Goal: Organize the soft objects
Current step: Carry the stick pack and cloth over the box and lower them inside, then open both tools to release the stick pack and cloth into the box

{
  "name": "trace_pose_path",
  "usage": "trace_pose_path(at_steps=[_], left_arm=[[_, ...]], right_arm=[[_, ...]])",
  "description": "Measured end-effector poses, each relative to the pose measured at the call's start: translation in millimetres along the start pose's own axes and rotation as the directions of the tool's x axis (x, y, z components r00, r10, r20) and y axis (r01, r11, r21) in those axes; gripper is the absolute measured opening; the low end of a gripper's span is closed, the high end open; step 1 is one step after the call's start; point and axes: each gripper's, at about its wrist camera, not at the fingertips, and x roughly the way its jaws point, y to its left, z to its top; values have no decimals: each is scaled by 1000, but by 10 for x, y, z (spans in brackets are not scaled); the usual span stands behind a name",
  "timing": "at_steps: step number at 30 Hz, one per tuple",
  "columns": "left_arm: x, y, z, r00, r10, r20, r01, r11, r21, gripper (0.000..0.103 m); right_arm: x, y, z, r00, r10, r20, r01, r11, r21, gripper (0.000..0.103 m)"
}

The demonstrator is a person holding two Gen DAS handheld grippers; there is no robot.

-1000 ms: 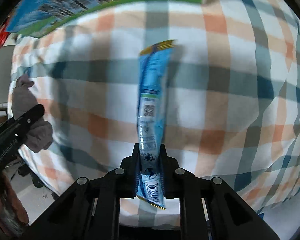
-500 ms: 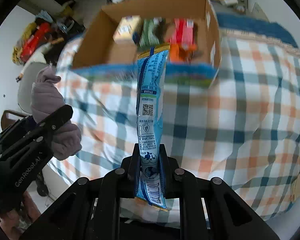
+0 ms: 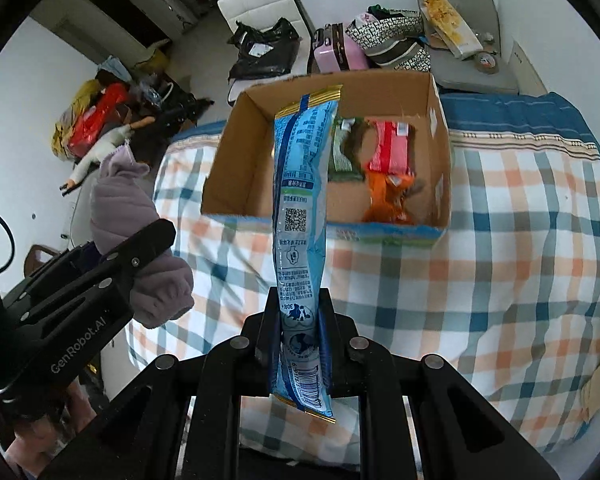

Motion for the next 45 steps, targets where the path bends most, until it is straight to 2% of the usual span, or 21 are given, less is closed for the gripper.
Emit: trace_pose_path(at_steps=[8,14,20,24,33,36,38,41,45], left_arm=[[775,348,683,990,-36,-133,30,998,-48,35],[1486,542,951,963,-67,-262,38,993,-115,35],[2104,632,981,925,-70,-374,20,991,-136,35],[2428,653,912,900,-63,-431,4,991,-135,36],[2787,617,753,865,-52,-499,-2,994,-108,38],[2846,607,702,853,-26,-521,-30,995,-99,41],[2850,596,680,854,-21,-520,-32,995,-93,45],[2784,578,654,864,-22,-503,-29,995,-94,49],[2597,496,681,889,-7,-458,-34,996,-81,53]], right_arm=[[419,-219,676,1000,-8,6,7,996,86,17],[961,-441,1142,999,-24,-33,29,981,190,17],[1529,-578,1423,993,-67,-94,87,969,232,17],[1885,-674,1490,986,-81,-144,115,962,249,17],[2485,-825,1446,967,-80,-240,145,954,263,18],[2620,-867,1425,960,-81,-268,153,953,261,20],[2668,-880,1416,957,-97,-273,168,954,250,27],[2677,-903,1409,956,-101,-274,171,955,244,31],[2592,-891,1424,960,-124,-252,181,959,219,36]])
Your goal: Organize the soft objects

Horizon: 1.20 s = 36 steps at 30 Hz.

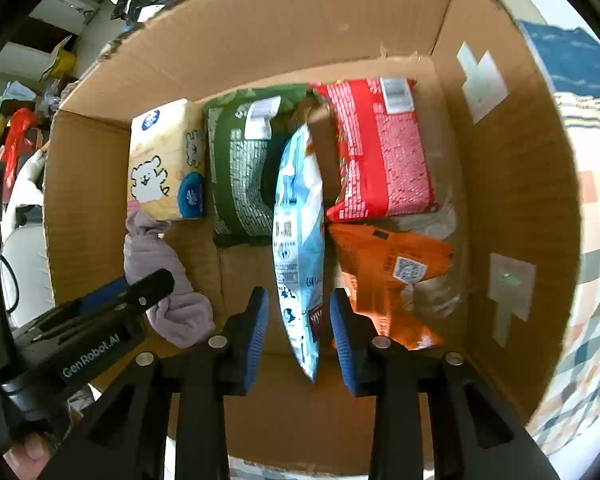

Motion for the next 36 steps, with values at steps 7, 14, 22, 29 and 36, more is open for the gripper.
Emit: trace_pose_path(at_steps=[7,14,22,29,36], left_arm=[[-435,-114,-263,992,21,126,-25,999,33,64],[-769,-86,-379,973,66,220,-76,996,39,98],[-857,32,-367,961,80,263,-85,996,10,101],[-1209,-45,-539,937,83,338,-93,996,13,101],[-1884,-169,-990,884,80,460,-98,995,15,101]], right_arm=[[-280,28,-55,995,-65,75,69,996,-56,44],[-539,-11,-214,981,-136,137,152,982,-110,85],[-643,-93,-300,972,-177,156,195,975,-106,102],[-933,-129,-460,960,-170,222,196,976,-99,102],[-1570,-116,-854,927,-149,345,197,974,-111,102]])
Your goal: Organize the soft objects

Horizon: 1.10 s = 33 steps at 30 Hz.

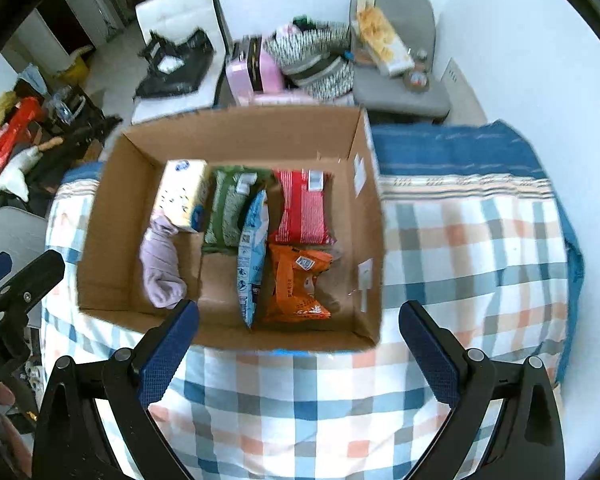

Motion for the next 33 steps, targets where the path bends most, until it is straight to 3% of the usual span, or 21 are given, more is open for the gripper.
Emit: trace_pose_path(at_steps=[7,14,23,33], left_arm=[[-860,-16,-196,991,12,130,-11,1000,-7,101],[-1395,-72,-368,984,16,176,-18,1000,10,101],[-1915,-86,-590,974,10,225,-12,1000,5,101],[-2267,-134,-745,967,1,256,-5,1000,13,101]], right_arm=[[-906,-70,-297,991,20,135,-19,1000,-12,102],[-1678,-108,-640,970,46,240,-39,999,-33,102],[-2314,-270,-950,942,45,334,-42,999,-17,102],[-2746,-336,-1210,928,44,369,-34,999,-35,102]])
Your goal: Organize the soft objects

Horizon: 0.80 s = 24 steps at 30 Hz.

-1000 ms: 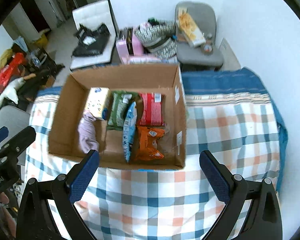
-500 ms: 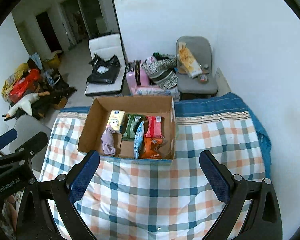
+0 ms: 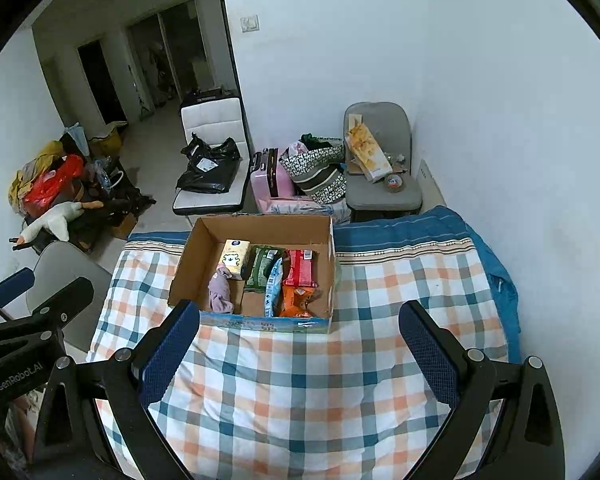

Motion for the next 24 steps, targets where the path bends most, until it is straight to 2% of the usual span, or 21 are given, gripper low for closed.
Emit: trace_pose_path(at_steps=[9,24], left_arm=[[-169,3,-37,1000,6,25,-6,1000,-12,101],[-221,26,-66,1000,7,23,-6,1000,-17,101]], right_arm=[[-260,-97,-30,999,-12,38,12,1000,3,102],[-347,-157,-35,999,2,43,-2,1000,4,102]])
